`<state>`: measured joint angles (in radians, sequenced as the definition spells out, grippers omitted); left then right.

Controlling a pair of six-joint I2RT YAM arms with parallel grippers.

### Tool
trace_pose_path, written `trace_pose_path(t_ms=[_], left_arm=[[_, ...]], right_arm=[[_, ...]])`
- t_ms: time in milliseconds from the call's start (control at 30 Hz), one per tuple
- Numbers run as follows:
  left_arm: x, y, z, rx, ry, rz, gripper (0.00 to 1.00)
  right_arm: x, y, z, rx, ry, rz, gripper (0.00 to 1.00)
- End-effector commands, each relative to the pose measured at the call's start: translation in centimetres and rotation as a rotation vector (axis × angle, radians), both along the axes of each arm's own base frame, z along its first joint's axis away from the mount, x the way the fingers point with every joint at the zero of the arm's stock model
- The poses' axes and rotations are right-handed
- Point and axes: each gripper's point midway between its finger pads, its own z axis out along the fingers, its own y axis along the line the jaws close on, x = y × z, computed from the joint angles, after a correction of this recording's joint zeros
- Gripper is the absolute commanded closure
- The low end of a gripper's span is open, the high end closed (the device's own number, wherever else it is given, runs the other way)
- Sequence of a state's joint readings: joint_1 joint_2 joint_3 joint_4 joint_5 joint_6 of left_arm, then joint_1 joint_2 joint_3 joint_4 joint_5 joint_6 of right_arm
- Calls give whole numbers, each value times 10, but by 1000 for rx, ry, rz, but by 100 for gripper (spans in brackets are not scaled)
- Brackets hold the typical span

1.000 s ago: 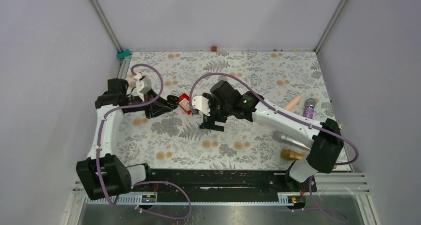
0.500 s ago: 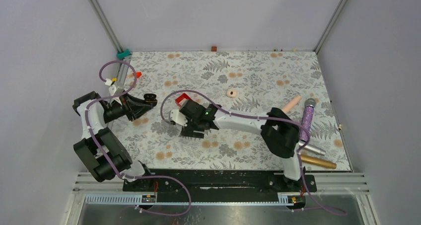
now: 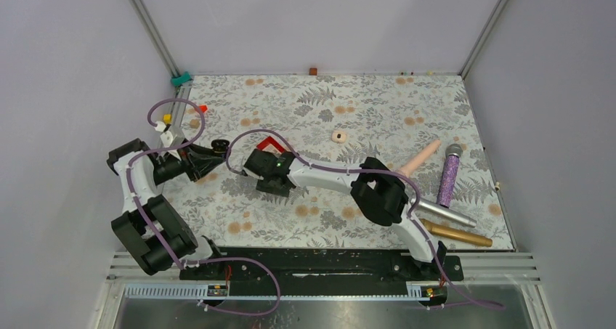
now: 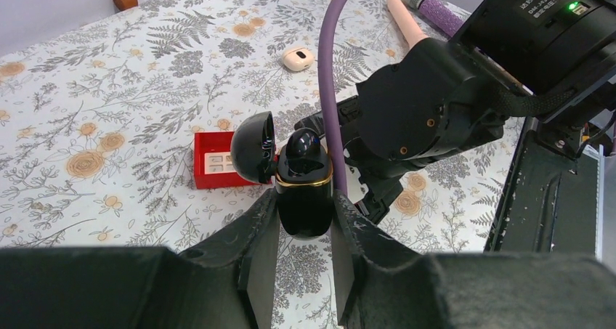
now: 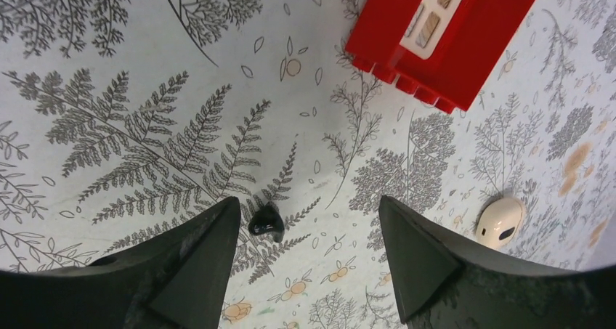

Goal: Insert the wireless bluetooth earbuds into the charging case
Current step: Pick up the earbud from the center of the board.

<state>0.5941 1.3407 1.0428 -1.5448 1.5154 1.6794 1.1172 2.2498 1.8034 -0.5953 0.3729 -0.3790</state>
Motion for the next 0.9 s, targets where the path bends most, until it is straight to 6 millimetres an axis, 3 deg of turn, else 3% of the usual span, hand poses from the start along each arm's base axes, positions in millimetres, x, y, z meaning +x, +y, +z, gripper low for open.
trace_pose_path(t_ms=[0,200,433,867], left_arm=[[-2,-8,24,-81,-64,27,100],[-5,-9,24,-78,-73,28,100],[-6,-11,25,-79,-80,28,100],[-7,-12,24,-79,-86,29,100]], right_arm=[[-5,-14,-8,-99,-22,-43,23],[-15,-19,-25,-143,22,-25,27],[-19,-27,-34,-191,37,-23,43],[-23,-39,-46,-261,62,-10,54]])
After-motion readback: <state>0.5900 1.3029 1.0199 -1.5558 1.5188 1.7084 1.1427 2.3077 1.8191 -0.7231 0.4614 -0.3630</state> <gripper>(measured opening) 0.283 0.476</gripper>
